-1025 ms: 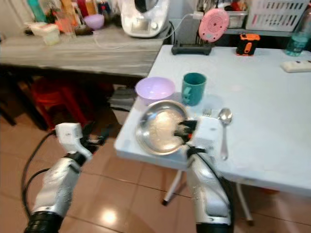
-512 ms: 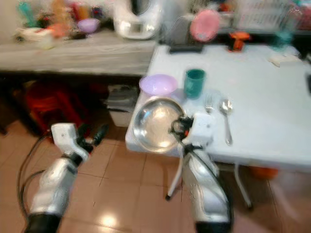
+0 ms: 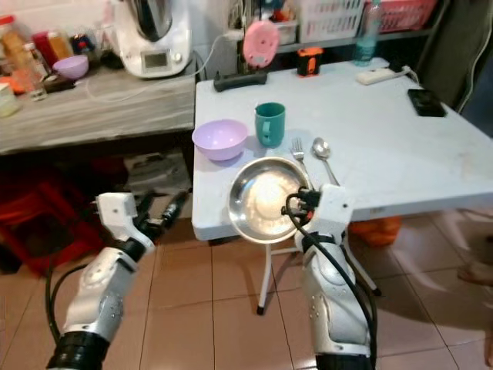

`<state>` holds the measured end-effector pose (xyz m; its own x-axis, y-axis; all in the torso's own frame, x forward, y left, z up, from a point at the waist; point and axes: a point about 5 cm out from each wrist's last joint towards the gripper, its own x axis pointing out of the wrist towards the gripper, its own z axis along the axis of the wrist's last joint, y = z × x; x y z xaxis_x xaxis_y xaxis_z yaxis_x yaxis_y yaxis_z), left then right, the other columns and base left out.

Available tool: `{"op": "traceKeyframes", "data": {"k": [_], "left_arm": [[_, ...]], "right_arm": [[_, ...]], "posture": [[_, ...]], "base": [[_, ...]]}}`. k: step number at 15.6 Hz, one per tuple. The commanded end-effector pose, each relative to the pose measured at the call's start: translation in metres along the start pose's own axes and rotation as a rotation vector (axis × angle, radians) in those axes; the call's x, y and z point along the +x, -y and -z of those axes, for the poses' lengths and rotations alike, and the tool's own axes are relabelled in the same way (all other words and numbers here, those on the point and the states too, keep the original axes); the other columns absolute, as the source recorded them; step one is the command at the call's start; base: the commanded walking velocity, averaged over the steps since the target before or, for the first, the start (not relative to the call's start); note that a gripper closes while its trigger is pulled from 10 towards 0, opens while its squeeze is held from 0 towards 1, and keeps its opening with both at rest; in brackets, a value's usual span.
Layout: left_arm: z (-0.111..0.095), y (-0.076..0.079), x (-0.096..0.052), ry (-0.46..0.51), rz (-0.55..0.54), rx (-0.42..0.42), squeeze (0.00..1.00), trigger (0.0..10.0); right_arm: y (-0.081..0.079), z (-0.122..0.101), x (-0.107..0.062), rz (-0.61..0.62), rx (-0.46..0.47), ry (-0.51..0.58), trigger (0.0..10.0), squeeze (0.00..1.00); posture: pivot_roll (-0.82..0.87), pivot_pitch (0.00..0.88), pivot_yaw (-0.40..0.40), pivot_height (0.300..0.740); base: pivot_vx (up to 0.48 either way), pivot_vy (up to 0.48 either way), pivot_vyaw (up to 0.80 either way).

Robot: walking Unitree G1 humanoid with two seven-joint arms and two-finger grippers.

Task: Setting the table

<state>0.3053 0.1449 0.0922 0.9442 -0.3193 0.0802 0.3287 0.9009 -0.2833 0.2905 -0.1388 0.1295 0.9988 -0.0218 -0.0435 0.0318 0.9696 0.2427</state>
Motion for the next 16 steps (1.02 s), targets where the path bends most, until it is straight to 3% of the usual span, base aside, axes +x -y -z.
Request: {"op": "traceKeyframes", "data": {"k": [1,9,16], "left_arm": [[-0.002,-0.008,-0.002,-0.005,-0.029,0.021,0.0,10.0],[-0.006,-0.027,-0.009,0.017,-0.172,0.097,0.0,10.0],[-0.015,-0.039,-0.011,0.059,-0.28,0.196,0.0,10.0]], "right_arm": [[-0.009,-0.006,0.001,-0.024,0.004,0.032,10.0,0.0],[0.002,-0.015,-0.006,-0.003,-0.087,0.107,10.0,0.0],[0.009,-0.017,-0.01,0.026,-0.092,0.124,10.0,0.0]], "posture": [[-0.11,0.0,0.108,0.74],[-0.11,0.003,0.105,0.74],[-0.12,0.012,0.112,0.74]], "base": [[0.0,0.341,0.0],[0.0,0.383,0.0],[0.0,0.398,0.26]]}}
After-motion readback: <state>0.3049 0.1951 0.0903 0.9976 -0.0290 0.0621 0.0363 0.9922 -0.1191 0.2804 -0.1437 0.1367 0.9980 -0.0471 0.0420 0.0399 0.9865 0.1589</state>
